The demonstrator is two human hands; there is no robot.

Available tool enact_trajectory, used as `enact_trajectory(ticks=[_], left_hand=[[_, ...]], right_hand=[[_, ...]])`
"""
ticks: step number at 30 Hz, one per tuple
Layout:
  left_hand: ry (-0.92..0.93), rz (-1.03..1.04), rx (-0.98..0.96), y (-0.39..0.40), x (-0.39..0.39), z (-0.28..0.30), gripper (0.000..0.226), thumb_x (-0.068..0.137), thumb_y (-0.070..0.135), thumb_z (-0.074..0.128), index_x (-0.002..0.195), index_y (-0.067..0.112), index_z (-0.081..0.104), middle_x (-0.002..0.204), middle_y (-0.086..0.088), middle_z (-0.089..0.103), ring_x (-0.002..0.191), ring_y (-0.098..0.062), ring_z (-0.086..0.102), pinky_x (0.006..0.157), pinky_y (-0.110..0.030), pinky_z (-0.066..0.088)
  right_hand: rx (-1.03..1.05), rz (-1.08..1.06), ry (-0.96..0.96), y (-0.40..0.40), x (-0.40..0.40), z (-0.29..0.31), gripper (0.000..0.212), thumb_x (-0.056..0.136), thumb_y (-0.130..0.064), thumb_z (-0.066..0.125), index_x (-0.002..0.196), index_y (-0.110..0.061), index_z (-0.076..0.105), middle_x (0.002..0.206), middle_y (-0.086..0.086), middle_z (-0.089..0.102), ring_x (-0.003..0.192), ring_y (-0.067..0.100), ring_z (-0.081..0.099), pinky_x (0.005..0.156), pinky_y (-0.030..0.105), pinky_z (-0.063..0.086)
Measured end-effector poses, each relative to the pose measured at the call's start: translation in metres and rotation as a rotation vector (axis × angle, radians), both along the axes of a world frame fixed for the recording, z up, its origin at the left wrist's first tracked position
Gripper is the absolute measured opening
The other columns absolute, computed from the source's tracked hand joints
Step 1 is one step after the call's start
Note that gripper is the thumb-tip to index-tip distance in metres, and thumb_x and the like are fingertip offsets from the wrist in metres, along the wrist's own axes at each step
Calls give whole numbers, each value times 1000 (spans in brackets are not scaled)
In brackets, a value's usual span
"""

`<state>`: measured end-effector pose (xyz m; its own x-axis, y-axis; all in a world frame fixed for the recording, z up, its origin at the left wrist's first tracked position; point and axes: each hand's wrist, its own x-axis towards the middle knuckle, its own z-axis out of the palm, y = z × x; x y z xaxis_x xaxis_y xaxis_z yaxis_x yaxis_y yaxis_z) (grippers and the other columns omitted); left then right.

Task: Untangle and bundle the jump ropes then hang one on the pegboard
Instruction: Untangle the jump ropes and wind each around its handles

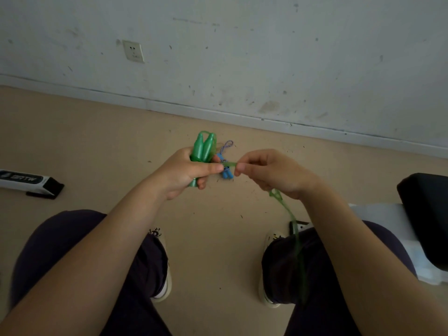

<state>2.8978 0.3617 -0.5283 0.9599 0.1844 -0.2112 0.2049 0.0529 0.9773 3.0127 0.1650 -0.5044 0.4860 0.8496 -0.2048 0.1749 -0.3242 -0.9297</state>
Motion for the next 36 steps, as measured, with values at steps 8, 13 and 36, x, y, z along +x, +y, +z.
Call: enact_trajectory(ticks=[8,13,36], left_hand=[[268,-500,29,-19,1,-6,20,80,20,78,70,17,60,58,1,51,40,-11,39,42,-21,33],[277,-690,-79,-19,1,-6,13,84,19,73,73,19,66,62,-2,54,37,-7,39,39,-18,33],[225,-398,468,-30,4,-13,40,65,62,83,70,26,65,54,12,63,42,-3,54,48,-18,45]], right_hand=[[233,-58,-341,17,-18,-6,21,90,-13,69,75,-26,65,76,-16,58,70,-7,50,68,10,37],[235,-14,-328,24,-25,-14,24,95,-17,63,82,2,57,68,16,50,59,12,42,54,25,36],[234,-99,-352,27,-22,-21,22,89,-13,69,82,7,64,69,22,55,58,16,45,59,27,40]])
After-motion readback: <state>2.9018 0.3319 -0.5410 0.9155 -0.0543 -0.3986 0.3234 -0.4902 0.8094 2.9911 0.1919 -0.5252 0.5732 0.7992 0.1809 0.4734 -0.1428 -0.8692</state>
